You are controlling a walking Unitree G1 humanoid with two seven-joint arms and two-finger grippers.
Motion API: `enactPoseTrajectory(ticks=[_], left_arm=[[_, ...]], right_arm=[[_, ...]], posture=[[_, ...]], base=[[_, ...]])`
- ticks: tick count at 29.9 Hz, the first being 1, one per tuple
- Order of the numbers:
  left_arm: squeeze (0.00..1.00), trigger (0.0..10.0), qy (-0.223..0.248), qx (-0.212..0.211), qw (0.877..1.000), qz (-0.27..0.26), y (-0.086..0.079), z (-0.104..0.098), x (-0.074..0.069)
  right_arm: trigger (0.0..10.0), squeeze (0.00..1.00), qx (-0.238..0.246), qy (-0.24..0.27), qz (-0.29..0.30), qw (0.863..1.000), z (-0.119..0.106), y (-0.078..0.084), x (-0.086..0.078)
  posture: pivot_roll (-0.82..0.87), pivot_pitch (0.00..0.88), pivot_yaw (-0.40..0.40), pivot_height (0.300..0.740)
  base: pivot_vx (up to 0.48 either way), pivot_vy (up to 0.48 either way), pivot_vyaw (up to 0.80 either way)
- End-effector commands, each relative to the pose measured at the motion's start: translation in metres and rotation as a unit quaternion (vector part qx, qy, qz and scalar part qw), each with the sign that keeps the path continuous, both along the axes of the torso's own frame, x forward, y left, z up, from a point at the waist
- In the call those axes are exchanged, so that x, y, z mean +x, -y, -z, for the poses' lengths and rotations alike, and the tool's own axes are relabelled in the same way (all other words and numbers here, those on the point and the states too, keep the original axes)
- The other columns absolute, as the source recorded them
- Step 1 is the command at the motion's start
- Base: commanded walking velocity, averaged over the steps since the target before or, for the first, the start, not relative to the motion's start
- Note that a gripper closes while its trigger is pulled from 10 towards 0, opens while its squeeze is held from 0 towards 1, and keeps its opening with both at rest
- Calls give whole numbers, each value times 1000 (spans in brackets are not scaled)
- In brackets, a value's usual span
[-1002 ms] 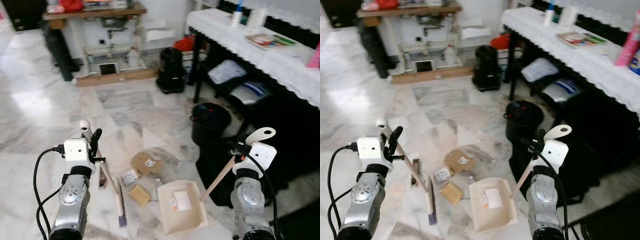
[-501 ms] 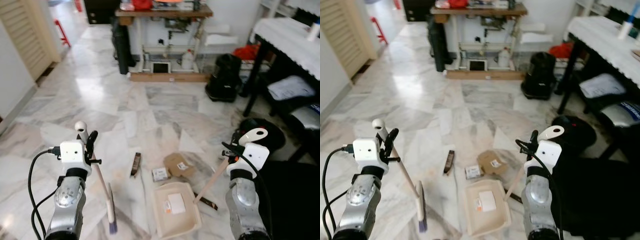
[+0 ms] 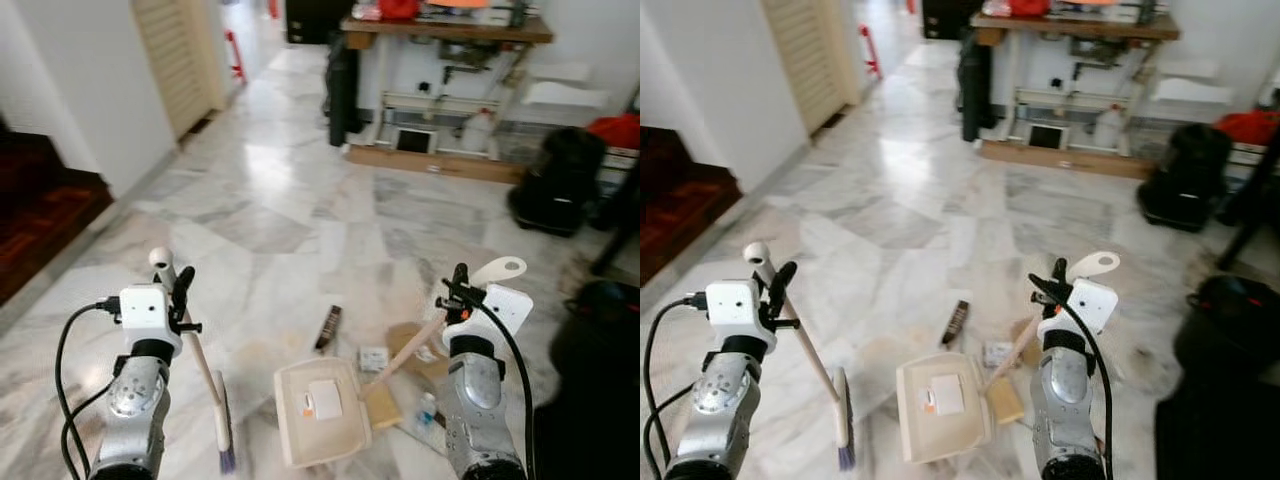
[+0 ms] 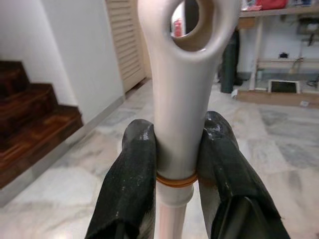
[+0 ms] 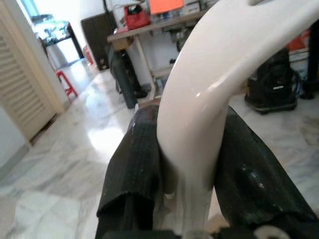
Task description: Sweep floor
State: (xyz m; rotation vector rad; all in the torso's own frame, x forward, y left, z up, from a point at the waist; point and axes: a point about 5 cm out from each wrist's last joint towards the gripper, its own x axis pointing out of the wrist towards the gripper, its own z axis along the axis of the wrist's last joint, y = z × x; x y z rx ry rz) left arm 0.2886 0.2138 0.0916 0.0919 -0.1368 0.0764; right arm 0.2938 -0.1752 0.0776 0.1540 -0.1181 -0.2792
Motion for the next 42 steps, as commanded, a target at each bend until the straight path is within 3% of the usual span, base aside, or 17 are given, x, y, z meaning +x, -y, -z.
enactPoseTrajectory(ticks=[1,29,42], left_arm=[[0,10000,18,8,1000,1,-1,-8,1],[0,10000,13,-1,1000,-18,0,-6,1],[0,10000,9,-11,999,-33,-2,-3,-1]], right_arm=[[10000,0,-2,25,-5,1000,-13,-1,5],[10000,0,0,19,-4,1000,-16,-1,8],[10000,0,9,12,-10,1000,-16,-3,10]], posture=[[-38,0,13,740],[-28,0,-12,740],[-25,0,-29,740]], base=[[0,0,794],[0,0,742],[0,40,31]])
